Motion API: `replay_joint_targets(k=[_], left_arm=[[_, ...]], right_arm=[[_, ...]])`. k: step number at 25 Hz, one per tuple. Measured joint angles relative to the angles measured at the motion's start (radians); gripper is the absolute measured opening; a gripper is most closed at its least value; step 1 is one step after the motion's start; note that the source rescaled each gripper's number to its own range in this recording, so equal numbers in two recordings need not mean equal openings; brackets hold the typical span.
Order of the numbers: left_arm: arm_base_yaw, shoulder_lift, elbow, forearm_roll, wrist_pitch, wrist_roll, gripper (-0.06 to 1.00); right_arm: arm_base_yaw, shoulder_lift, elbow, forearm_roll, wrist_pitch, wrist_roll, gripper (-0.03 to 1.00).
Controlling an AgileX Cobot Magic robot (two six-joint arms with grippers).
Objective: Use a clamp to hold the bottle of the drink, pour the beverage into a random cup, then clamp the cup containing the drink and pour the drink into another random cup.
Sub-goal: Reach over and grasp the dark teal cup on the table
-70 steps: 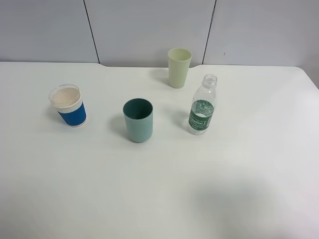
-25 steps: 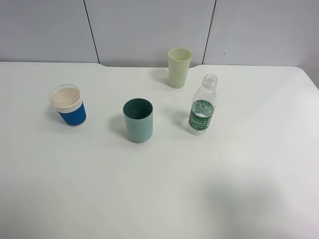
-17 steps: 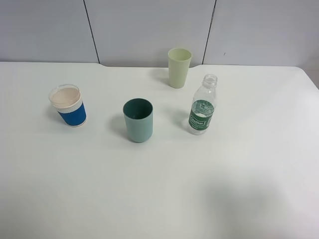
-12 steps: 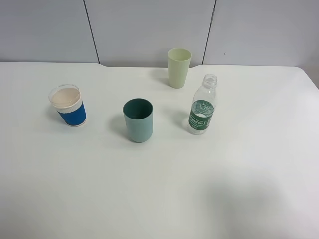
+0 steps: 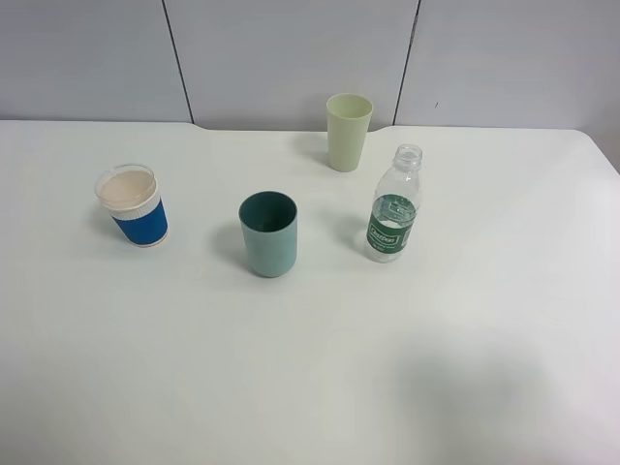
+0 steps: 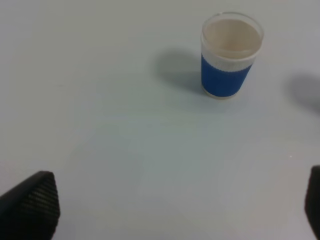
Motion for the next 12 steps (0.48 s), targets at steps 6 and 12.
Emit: replay_joint_targets(k=[6, 12], left_arm=[[0.0, 0.0, 0.0, 0.0, 0.0, 0.0, 1.0], [0.0, 0.0, 0.0, 0.0, 0.0, 0.0, 1.0]], right_arm=[[0.0, 0.0, 0.0, 0.0, 0.0, 0.0, 1.0], [0.0, 0.0, 0.0, 0.0, 0.0, 0.0, 1.0]])
